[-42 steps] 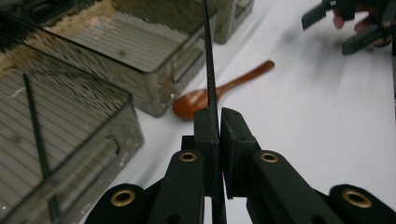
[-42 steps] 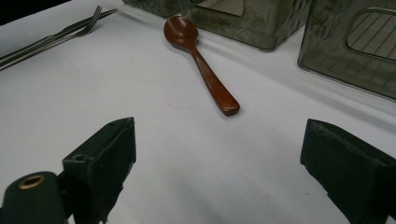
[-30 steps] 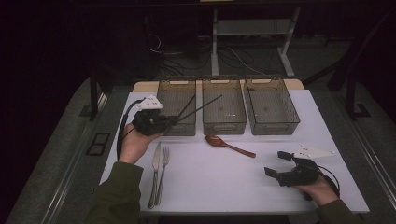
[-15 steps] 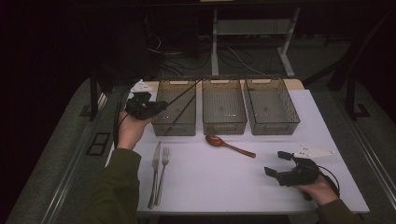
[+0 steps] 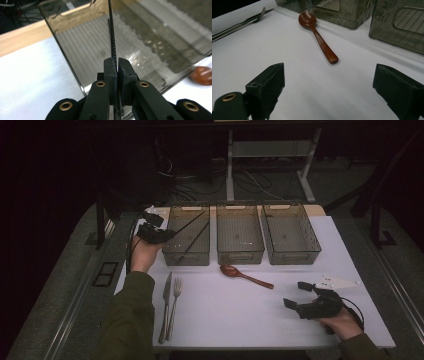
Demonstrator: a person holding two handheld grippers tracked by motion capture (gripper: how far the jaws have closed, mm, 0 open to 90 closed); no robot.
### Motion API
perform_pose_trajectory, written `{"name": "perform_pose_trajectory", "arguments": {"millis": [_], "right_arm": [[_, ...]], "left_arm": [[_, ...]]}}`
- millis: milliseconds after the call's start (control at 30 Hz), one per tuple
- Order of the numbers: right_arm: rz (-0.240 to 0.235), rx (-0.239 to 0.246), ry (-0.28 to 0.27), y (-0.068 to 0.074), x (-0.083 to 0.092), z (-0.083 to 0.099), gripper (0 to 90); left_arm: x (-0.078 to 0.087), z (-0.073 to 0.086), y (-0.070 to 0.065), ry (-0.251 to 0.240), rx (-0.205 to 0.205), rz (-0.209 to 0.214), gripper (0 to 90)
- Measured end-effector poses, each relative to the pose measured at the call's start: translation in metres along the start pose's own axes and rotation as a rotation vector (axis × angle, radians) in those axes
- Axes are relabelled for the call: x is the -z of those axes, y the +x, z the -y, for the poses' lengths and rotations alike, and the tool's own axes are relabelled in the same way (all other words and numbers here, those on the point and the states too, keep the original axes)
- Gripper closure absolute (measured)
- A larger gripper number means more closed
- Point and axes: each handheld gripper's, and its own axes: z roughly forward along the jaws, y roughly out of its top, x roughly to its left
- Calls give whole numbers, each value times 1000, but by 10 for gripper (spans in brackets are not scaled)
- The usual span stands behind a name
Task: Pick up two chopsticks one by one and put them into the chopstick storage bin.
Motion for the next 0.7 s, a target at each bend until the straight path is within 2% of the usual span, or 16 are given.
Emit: {"name": "perform_pose_trajectory", "arguments": {"millis": [167,433,700], "right_arm": [[1,1,-1,0,0,0,108],[-2,-3,-6,0,1,0,108],[-4,-7,-8,-1,2,0,108]], "left_arm": [[-13,-4,0,44,5,-15,853],[-29,-9,-6,89,-16,-41,853],[-40,-8,-9,140,-20,-27,852]]}}
